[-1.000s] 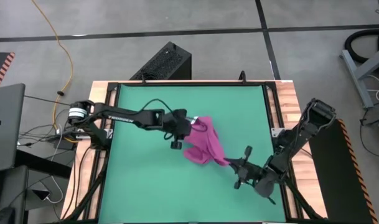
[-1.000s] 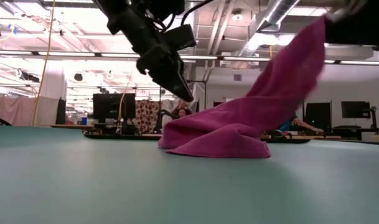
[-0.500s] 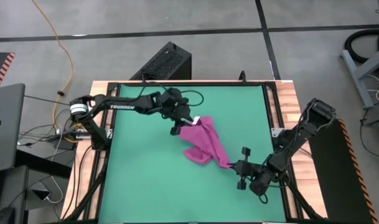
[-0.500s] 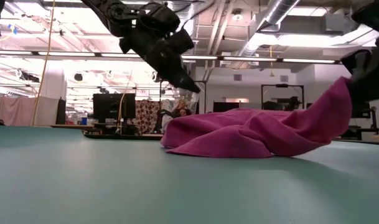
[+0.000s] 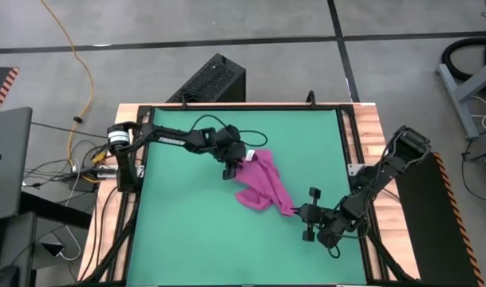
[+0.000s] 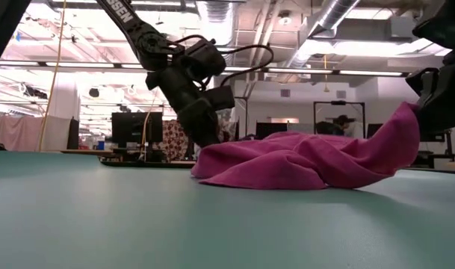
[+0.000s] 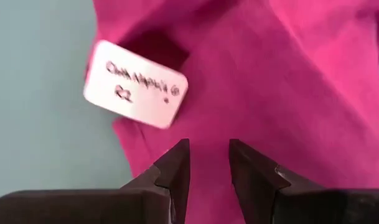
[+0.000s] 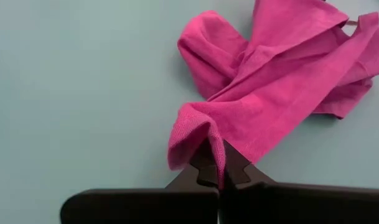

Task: Roll towel into tight, uniform cylinder
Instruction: Roll the pink towel

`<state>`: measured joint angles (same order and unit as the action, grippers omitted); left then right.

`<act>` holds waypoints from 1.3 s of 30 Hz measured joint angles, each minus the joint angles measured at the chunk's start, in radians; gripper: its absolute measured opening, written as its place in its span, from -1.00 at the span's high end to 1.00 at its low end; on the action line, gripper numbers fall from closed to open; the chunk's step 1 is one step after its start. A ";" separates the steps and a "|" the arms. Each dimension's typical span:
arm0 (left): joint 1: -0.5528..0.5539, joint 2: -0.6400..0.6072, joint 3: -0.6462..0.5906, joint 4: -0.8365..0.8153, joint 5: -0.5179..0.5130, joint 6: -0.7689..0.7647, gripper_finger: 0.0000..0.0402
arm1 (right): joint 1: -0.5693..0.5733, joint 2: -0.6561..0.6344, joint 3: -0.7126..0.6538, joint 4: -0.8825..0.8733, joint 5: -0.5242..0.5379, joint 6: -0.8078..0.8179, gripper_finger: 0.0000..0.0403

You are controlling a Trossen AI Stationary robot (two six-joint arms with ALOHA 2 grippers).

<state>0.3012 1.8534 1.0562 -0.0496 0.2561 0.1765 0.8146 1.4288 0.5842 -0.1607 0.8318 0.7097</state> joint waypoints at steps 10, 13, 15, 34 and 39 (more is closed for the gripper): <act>-0.015 0.017 0.000 -0.023 0.123 -0.045 0.86 | -0.014 0.000 0.000 -0.011 0.001 -0.002 0.98; -0.029 0.023 0.001 -0.024 0.120 -0.056 0.97 | -0.014 0.000 0.000 -0.012 0.001 -0.002 0.97; -0.039 0.014 0.000 -0.029 0.104 -0.085 0.99 | -0.014 0.000 0.000 -0.011 0.001 -0.002 0.97; -0.142 -0.424 -0.105 -0.004 -0.242 0.059 0.98 | -0.110 0.000 0.000 -0.021 0.003 -0.008 0.96; -0.049 -0.341 -0.164 0.054 -0.109 0.043 0.78 | -0.093 0.000 0.000 -0.020 -0.017 -0.003 0.96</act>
<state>0.2517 1.5122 0.8917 0.0042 0.1475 0.2192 0.7211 1.4284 0.5842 -0.1806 0.8152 0.7071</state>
